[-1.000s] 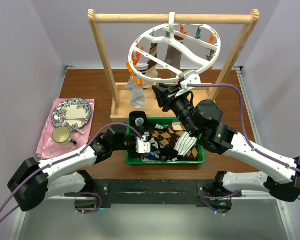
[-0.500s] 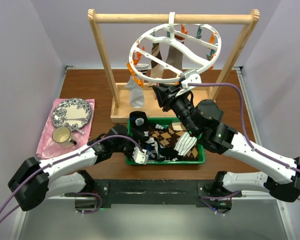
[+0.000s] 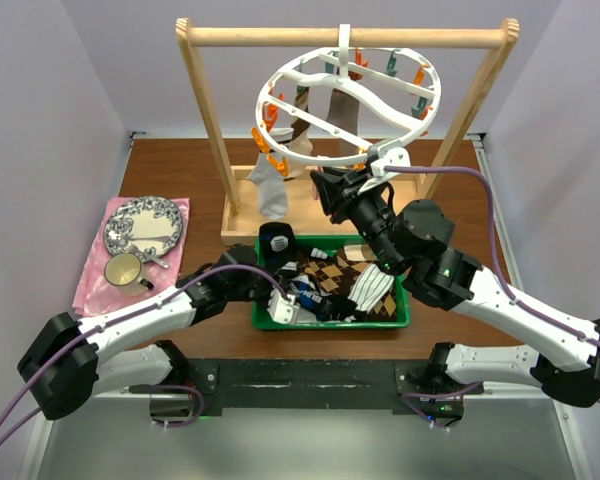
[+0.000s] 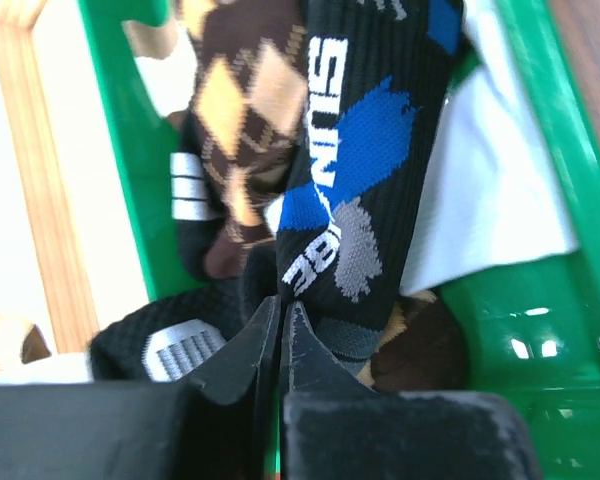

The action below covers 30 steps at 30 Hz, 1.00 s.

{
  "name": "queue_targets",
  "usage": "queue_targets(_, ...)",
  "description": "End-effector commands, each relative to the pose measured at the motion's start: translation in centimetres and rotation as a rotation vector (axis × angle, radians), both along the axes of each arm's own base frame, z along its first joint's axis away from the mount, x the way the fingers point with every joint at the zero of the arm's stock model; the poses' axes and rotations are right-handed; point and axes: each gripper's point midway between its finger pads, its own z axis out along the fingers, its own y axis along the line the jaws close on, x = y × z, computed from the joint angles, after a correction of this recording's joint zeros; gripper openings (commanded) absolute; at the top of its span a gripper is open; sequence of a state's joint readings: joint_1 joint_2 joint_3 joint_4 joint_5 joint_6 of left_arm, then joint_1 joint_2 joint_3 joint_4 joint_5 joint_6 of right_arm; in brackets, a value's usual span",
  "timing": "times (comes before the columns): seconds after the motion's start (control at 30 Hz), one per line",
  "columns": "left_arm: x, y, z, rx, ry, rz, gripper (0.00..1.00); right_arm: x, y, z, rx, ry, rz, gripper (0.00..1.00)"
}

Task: Clip the socks to the hanger
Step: Pick up the sock from the bin.

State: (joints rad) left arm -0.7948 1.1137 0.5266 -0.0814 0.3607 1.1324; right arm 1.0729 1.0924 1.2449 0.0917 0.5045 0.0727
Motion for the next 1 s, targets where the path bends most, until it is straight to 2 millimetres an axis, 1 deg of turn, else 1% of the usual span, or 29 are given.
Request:
queue_targets(0.0, 1.5, -1.9, 5.8, -0.15, -0.027, 0.058, 0.0, -0.6, 0.0, 0.1, 0.011, 0.008, 0.028, 0.0)
queue_targets(0.03, 1.2, -2.0, 6.1, -0.166, 0.011, 0.071, 0.07, -0.6, 0.0, 0.2, 0.013, 0.008, 0.027, 0.0)
queue_targets(0.07, 1.3, -2.3, 7.2, -0.191, 0.019, 0.071, 0.28, -0.7, 0.0, 0.1, 0.012, 0.009, 0.029, 0.0)
queue_targets(0.1, 0.9, -2.5, 7.8, -0.2, 0.038, 0.062, 0.73, -0.6, -0.1, 0.1, 0.011, 0.008, 0.026, 0.0)
queue_targets(0.13, 0.1, -2.6, 7.5, -0.195, 0.096, 0.049, 0.86, -0.6, 0.0, 0.0, 0.01, 0.012, 0.025, 0.0)
queue_targets(0.17, -0.1, -2.9, 8.4, -0.208, 0.111, 0.037, 0.95, -0.6, 0.0, -0.1, 0.009, 0.014, 0.025, 0.0)
queue_targets(0.2, -0.5, -3.0, 8.3, -0.201, 0.14, 0.027, 1.0, -0.6, -0.1, 0.1, 0.012, 0.013, 0.023, 0.0)
queue_targets(0.23, -1.2, -3.1, 7.8, -0.188, 0.179, 0.011, 1.0, -0.6, -0.1, -0.1, 0.01, 0.016, 0.024, 0.0)
queue_targets(0.27, -1.6, -3.3, 7.9, -0.187, 0.186, -0.003, 1.0, -0.6, 0.0, -0.2, 0.01, 0.017, 0.024, 0.0)
queue_targets(0.33, -2.4, -3.6, 7.4, -0.175, 0.218, -0.027, 1.0, -0.6, 0.0, -0.2, 0.011, 0.018, 0.024, 0.0)
queue_targets(0.47, -4.7, -5.5, 7.4, -0.181, 0.297, -0.112, 1.0, -0.6, -0.1, -0.1, 0.014, 0.019, 0.023, 0.0)
queue_targets(0.5, -5.1, -5.9, 6.8, -0.164, 0.317, -0.127, 1.0, -0.6, -0.1, -0.1, 0.015, 0.018, 0.024, 0.0)
queue_targets(0.53, -5.8, -6.5, 7.0, -0.161, 0.316, -0.154, 1.0, -0.6, -0.2, -0.1, 0.015, 0.02, 0.022, 0.0)
queue_targets(0.57, -6.0, -6.8, 6.4, -0.145, 0.331, -0.161, 1.0, -0.6, -0.2, 0.0, 0.017, 0.017, 0.022, 0.0)
queue_targets(0.63, -6.2, -7.7, 6.7, -0.157, 0.337, -0.171, 1.0, -0.6, -0.3, 0.0, 0.02, 0.017, 0.017, 0.0)
queue_targets(0.67, -6.2, -8.1, 6.5, -0.158, 0.349, -0.168, 1.0, -0.6, -0.4, 0.0, 0.02, 0.017, 0.016, 0.0)
queue_targets(0.73, -6.4, -9.1, 7.0, -0.193, 0.369, -0.166, 0.99, -0.6, -0.5, 0.0, 0.02, 0.015, 0.015, 0.0)
queue_targets(0.77, -6.4, -9.4, 6.8, -0.199, 0.38, -0.161, 0.98, -0.6, -0.4, 0.0, 0.018, 0.016, 0.017, 0.0)
queue_targets(0.8, -5.8, -10.1, 7.5, -0.238, 0.369, -0.14, 0.97, -0.6, -0.5, 0.0, 0.018, 0.014, 0.016, 0.0)
queue_targets(0.83, -6.0, -10.5, 7.3, -0.248, 0.374, -0.133, 0.96, -0.6, -0.4, -0.1, 0.017, 0.014, 0.019, 0.0)
queue_targets(0.87, -5.7, -10.8, 7.2, -0.259, 0.372, -0.122, 0.93, -0.7, -0.4, -0.1, 0.015, 0.013, 0.022, 0.0)
queue_targets(0.9, -4.8, -11.6, 8.4, -0.32, 0.338, -0.099, 0.9, -0.7, -0.4, 0.0, 0.018, 0.012, 0.021, 0.0)
queue_targets(0.93, -4.4, -11.7, 8.1, -0.336, 0.336, -0.075, 0.87, -0.7, -0.4, 0.0, 0.017, 0.009, 0.02, 0.0)
queue_targets(0.97, -4.1, -12.0, 8.1, -0.352, 0.335, -0.057, 0.81, -0.7, -0.4, -0.1, 0.014, 0.011, 0.022, 0.0)
